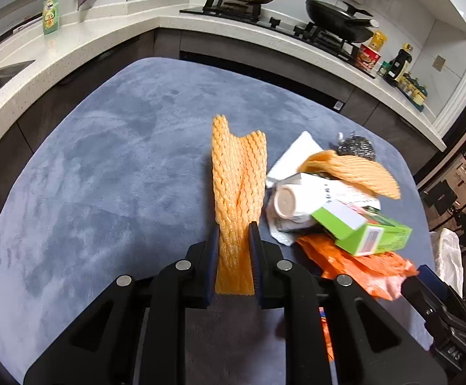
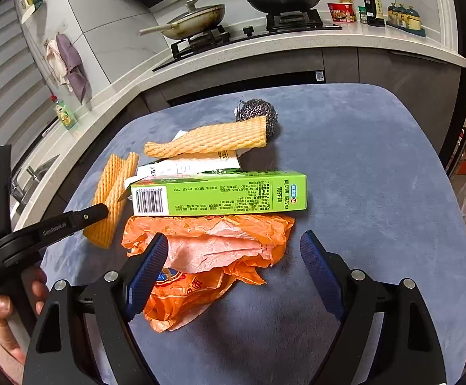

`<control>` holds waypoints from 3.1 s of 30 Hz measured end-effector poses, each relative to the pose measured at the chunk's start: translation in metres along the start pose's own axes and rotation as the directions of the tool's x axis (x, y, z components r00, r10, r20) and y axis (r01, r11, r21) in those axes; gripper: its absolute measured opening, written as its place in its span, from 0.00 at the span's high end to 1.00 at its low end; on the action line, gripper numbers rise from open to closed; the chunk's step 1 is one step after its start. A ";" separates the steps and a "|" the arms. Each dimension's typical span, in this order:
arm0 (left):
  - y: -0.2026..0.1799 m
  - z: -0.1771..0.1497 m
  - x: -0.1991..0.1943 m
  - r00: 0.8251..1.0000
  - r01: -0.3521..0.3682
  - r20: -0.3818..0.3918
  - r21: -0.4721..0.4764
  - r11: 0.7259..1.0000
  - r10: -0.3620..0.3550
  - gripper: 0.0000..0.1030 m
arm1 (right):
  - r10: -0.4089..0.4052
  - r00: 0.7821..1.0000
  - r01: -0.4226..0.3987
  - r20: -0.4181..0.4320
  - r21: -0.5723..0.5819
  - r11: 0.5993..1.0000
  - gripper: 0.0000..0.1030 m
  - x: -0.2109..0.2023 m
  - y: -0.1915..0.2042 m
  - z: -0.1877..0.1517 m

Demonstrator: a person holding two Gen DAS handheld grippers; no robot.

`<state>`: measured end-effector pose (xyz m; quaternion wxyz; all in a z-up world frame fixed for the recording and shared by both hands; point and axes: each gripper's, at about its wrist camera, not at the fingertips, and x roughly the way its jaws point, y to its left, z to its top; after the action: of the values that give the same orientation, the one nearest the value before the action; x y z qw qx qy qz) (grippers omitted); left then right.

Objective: Collect trash
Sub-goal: 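Grasp the orange snack wrapper with the right tool while the left tool holds the sleeve, then carry the mesh sleeve and orange wrapper over the white bin with both tools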

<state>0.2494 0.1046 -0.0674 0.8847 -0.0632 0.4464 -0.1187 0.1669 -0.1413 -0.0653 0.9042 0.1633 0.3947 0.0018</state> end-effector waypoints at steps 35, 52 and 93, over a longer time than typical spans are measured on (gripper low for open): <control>-0.051 -0.045 -0.105 0.997 0.010 0.070 0.103 0.995 -0.018 0.83 | 0.036 0.996 -0.032 0.078 -0.062 0.998 0.93 -0.063 -0.002 -0.004; -0.164 -0.071 -0.146 0.987 0.109 0.080 0.293 0.950 -0.138 0.83 | -0.039 0.953 0.020 0.301 0.064 0.998 0.94 -0.187 -0.089 0.000; -0.479 -0.141 -0.020 0.923 0.385 -0.229 0.583 0.715 -0.310 0.81 | -0.493 0.862 0.389 0.123 0.464 0.796 0.89 -0.221 -0.386 -0.041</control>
<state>0.0509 -0.3523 -0.0317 0.7906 0.1538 0.4124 -0.4256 -0.0635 -0.5239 -0.0483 0.8622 0.2574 0.3014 -0.3154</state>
